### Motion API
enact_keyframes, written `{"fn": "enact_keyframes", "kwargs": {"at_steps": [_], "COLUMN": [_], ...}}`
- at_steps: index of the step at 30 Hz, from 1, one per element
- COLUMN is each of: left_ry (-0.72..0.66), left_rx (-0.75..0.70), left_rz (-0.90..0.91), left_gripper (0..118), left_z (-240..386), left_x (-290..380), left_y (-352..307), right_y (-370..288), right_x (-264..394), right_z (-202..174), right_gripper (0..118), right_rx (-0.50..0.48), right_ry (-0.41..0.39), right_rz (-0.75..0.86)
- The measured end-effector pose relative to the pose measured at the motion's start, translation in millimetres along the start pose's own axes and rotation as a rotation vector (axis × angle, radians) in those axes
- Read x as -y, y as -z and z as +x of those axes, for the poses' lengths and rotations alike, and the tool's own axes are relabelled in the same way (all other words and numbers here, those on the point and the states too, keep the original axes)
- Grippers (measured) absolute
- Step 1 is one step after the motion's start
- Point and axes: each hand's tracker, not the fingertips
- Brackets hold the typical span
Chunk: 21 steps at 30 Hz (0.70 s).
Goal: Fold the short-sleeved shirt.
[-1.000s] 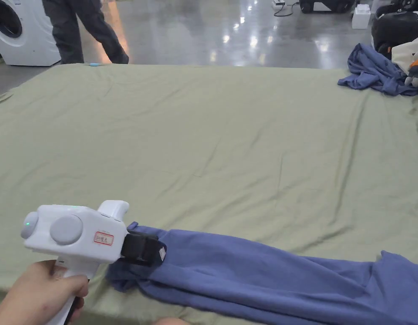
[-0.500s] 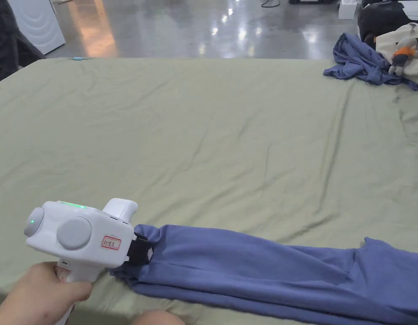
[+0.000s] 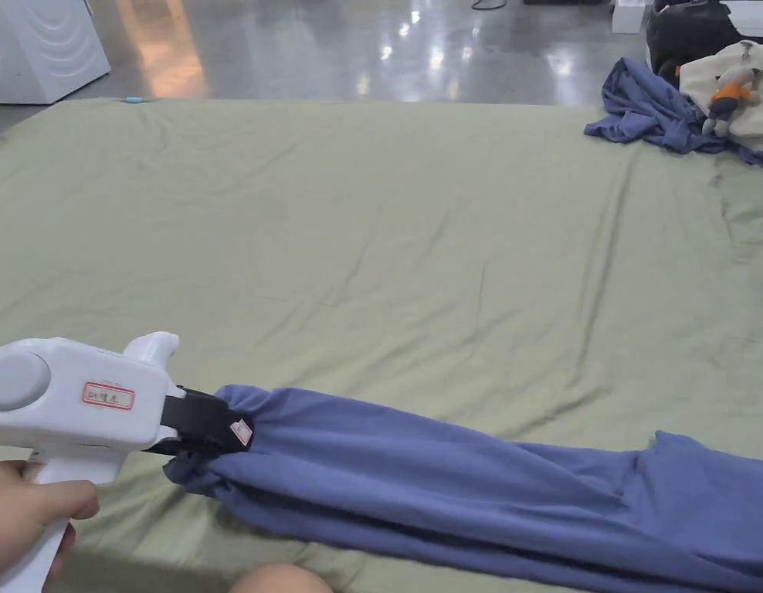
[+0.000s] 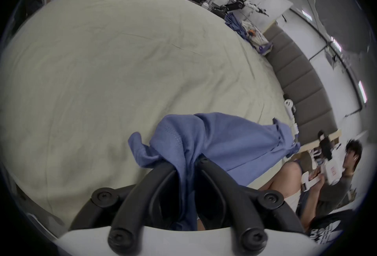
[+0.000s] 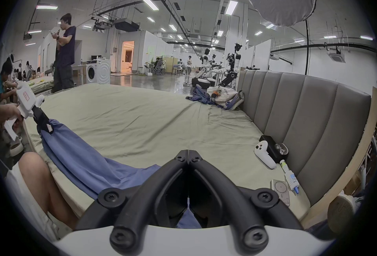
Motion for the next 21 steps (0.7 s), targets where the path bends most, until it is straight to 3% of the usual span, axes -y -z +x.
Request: {"fn": "enact_keyframes", "kwargs": {"at_steps": [5,15,17,21], "left_ry": [-0.069,-0.117,-0.057,-0.073], "left_rx": [0.016,-0.33,-0.379,-0.319], "left_rz": [0.054,0.074,0.037,0.074], "left_gripper": [12,12,12,12], "left_z": [-24,-107,-104,-76], "left_x": [-4,-48,-52,-56], "left_y": [-22,-86,-90,-101], "right_y": [0,3,3,4], "right_x": [-1,-1,-1,-1], "right_z": [1,-2,-4,-6], "right_gripper": [2,2,2,2], "right_rx": [0.008,0.017,0.018,0.007], "right_ry": [-0.013,-0.027,-0.042,-0.047], "right_rz": [-0.011,-0.031,-0.036,-0.046]}}
